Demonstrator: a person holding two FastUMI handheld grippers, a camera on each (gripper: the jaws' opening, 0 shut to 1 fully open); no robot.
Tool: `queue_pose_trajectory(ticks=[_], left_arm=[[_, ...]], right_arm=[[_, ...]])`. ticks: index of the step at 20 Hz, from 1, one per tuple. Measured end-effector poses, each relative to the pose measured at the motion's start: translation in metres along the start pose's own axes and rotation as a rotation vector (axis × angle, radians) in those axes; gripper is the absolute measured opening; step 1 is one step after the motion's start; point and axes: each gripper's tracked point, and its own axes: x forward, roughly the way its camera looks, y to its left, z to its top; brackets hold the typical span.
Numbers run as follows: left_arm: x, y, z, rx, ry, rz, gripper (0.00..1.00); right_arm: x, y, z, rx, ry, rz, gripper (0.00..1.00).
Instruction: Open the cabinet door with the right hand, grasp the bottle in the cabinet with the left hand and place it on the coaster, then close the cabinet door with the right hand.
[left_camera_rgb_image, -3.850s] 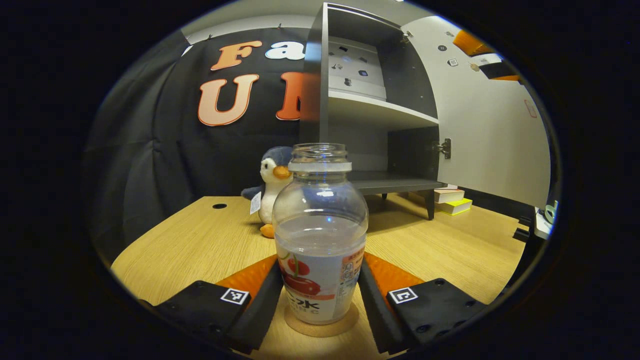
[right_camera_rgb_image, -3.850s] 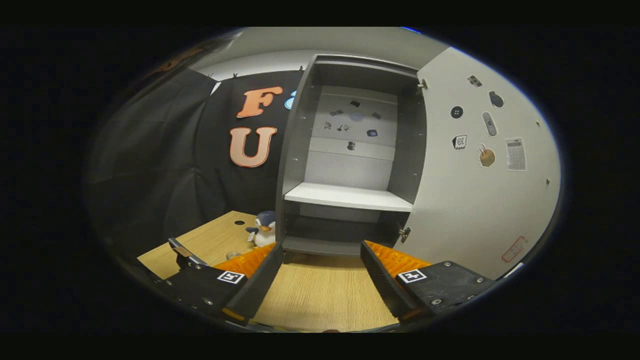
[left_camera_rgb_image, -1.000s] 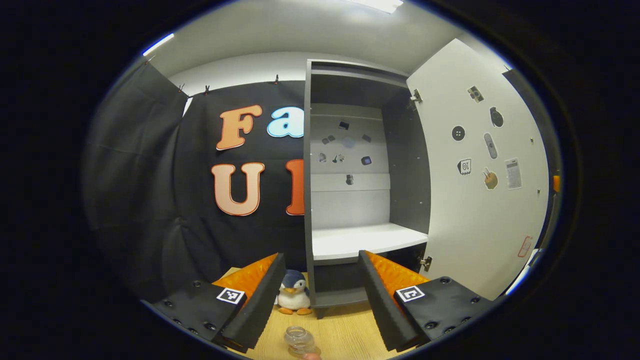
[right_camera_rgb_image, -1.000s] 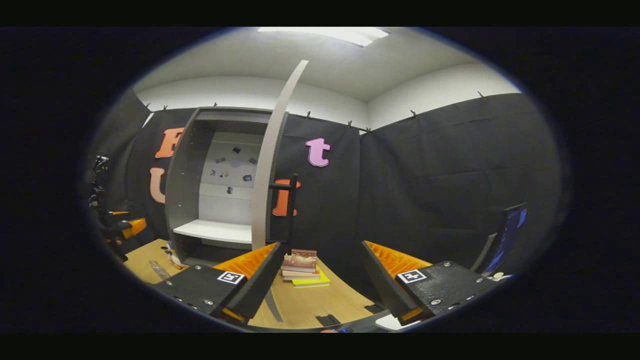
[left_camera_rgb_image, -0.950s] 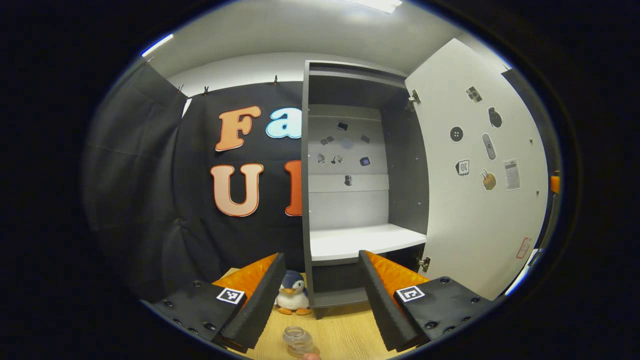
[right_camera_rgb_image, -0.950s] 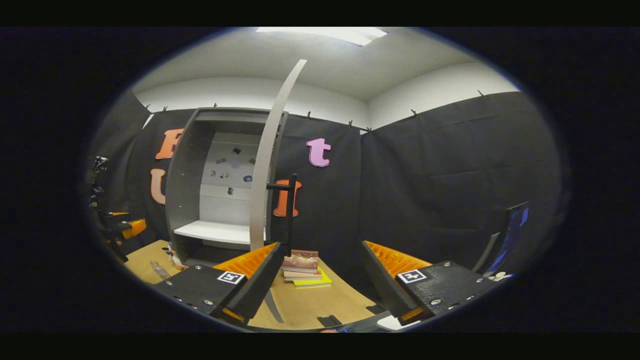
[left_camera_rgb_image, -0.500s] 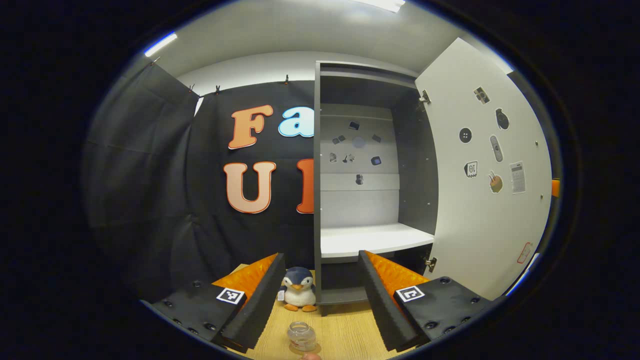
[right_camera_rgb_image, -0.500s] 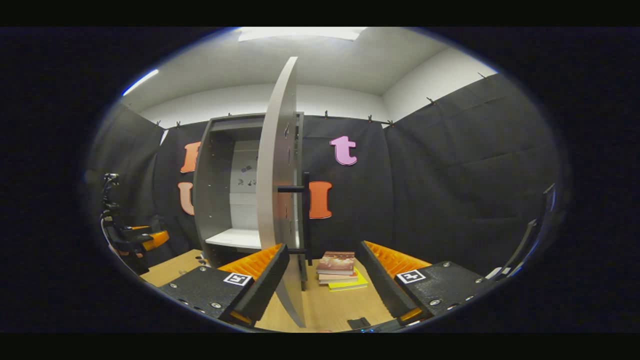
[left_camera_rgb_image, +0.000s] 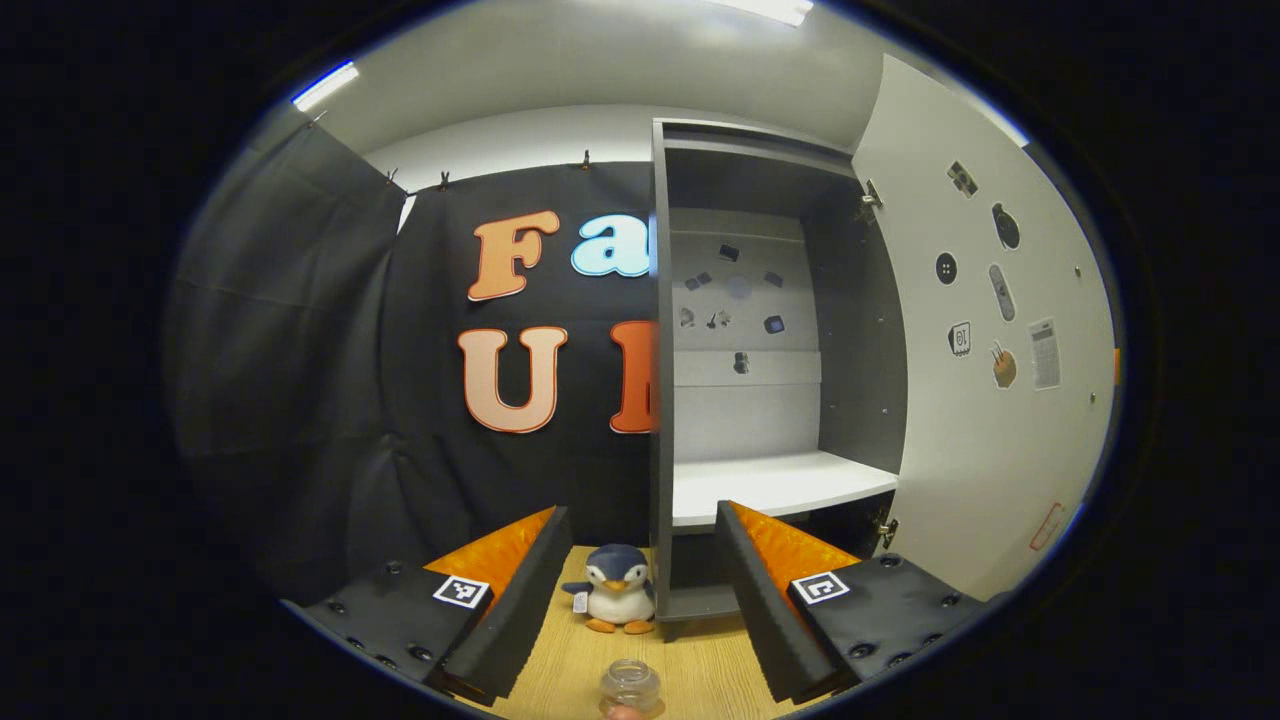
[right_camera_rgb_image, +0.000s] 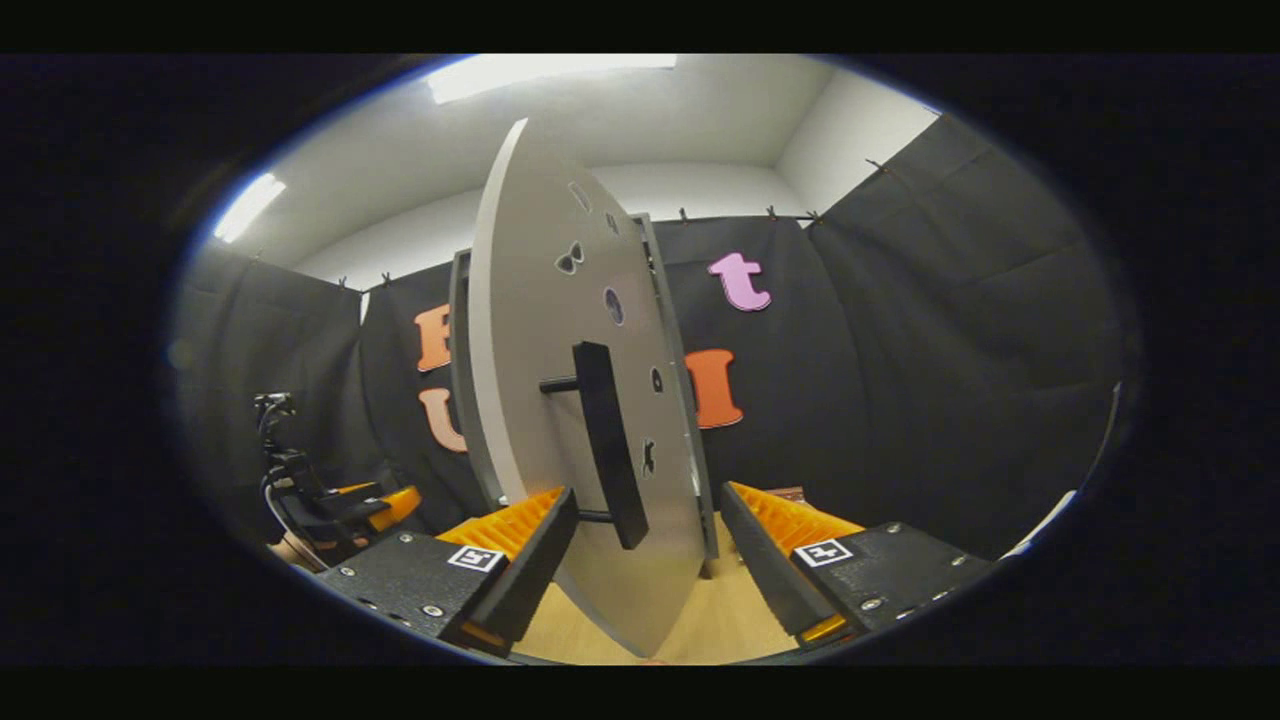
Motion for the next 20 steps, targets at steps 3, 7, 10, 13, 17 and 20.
queue_pose_trajectory(ticks=[3,7,10,13,17,20], left_arm=[[0.012,0.01,0.001,0.012,-0.007,-0.011,0.94],[0.027,0.028,-0.002,0.009,-0.002,-0.011,0.94],[0.035,0.041,-0.006,0.002,0.003,0.001,0.94],[0.044,0.058,-0.012,0.004,0.01,0.014,0.94],[0.055,0.08,-0.022,-0.011,0.022,0.037,0.94],[0.064,0.096,-0.029,-0.017,0.027,0.05,0.94]], right_arm=[[0.026,0.017,-0.008,-0.009,-0.004,-0.004,0.9],[0.048,0.044,-0.015,-0.013,0.002,0.022,0.9],[0.068,0.073,-0.022,-0.01,0.013,0.05,0.91],[0.089,0.102,-0.022,-0.103,-0.009,0.046,1.0],[0.114,0.128,-0.028,-0.192,-0.012,0.025,0.97],[0.127,0.139,-0.034,-0.14,0.003,0.0,0.97]])
